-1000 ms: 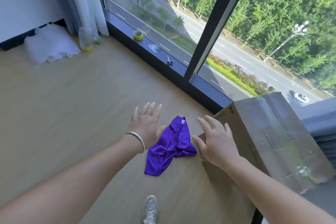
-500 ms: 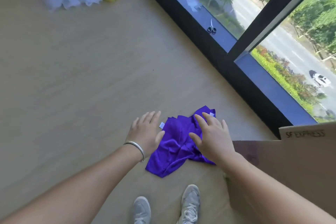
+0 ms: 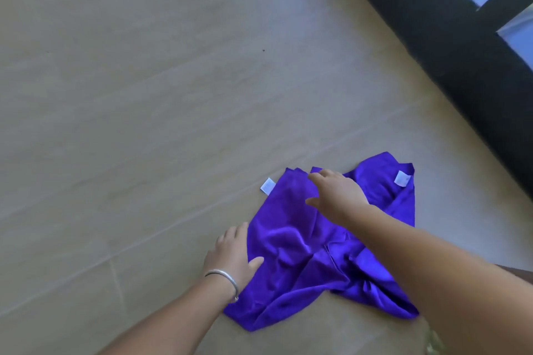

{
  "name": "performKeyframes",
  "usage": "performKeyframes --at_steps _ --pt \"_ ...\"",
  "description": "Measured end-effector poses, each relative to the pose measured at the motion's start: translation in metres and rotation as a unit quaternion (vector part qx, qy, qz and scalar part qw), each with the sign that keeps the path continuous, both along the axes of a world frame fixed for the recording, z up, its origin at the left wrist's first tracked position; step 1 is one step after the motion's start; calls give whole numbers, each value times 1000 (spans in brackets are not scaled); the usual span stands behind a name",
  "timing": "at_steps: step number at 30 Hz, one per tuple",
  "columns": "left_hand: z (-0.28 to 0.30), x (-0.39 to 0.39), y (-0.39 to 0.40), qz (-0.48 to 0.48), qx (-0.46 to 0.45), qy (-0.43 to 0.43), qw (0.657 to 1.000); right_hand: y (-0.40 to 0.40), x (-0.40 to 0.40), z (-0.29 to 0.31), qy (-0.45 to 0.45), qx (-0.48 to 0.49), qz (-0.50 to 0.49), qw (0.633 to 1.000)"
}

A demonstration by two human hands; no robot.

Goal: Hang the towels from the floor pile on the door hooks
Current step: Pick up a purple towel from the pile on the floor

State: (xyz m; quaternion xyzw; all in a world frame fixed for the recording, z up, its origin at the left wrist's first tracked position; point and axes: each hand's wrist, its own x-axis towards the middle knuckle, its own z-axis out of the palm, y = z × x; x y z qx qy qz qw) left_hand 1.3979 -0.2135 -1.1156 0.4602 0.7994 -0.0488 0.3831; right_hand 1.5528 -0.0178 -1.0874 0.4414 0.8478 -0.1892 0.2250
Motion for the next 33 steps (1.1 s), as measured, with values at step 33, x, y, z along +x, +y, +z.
performKeyframes --at_steps 33 --pt "-48 -38 35 135 80 -279 948 92 -95 33 347 -206 -136 905"
